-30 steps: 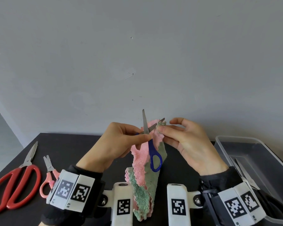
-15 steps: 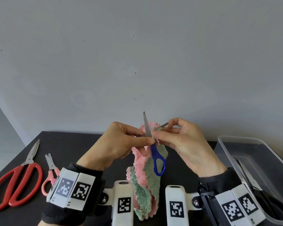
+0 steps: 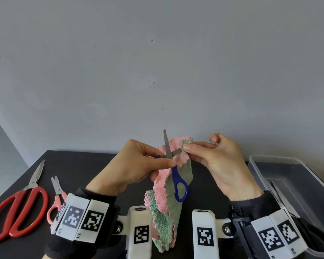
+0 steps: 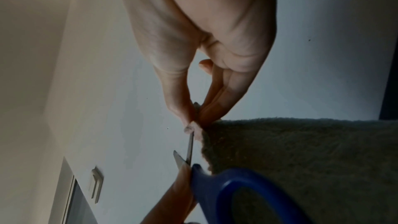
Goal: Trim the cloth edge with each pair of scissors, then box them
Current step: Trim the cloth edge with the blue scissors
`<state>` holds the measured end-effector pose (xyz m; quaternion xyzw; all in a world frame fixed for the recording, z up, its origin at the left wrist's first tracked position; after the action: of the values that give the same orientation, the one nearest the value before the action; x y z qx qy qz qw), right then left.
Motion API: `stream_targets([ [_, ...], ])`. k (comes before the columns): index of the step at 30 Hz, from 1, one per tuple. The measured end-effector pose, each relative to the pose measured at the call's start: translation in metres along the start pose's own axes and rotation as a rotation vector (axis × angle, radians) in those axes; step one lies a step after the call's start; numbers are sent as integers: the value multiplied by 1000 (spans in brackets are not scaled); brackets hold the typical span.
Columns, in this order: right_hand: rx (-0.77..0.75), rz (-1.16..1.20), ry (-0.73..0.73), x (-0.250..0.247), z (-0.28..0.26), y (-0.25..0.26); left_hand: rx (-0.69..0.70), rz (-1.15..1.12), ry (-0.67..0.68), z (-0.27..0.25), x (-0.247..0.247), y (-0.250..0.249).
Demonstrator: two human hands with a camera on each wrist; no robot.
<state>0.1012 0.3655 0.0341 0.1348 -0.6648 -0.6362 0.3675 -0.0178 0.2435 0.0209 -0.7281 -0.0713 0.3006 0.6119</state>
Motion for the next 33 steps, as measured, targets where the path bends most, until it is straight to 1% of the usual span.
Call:
stream_targets([
  [6,-23,15,-35,-5,1,2,-11,7,-3,0,-2,1],
  [11,-44,81,-43,-5,3,2,-9,31,5,0,-2,1],
  [14,-115,182,-135,-27,6,15,-25,59,43,-4,-8,2],
  [15,-136,190,-149,-33,5,21,-24,48,25,-5,-14,3],
  [17,-141,146,-108,-32,4,29,11,-2,-58,-5,-30,1],
  [19,-113,93,-48,-22,2,27,56,-50,-105,-7,-36,-5],
  [22,-90,33,-45,-18,4,18,81,-98,-108,-10,-34,-13],
  [26,-73,26,-24,-18,7,12,83,-148,-127,-13,-37,-16],
  [30,-66,5,57,-5,5,8,104,-178,-157,-13,-38,-17],
  [33,-66,14,92,4,3,5,102,-234,-206,-9,-39,-13],
])
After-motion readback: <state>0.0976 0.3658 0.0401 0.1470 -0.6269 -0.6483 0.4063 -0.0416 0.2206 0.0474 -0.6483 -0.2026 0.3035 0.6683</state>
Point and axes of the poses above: each hand's wrist, its own z-axis towards the middle knuckle, its own x-axis out of the palm, y = z × x, the point moved 10 cm from there along z, towards the middle knuckle, and after that the axes turned 6 degrees about z, right-handed, at the moved point
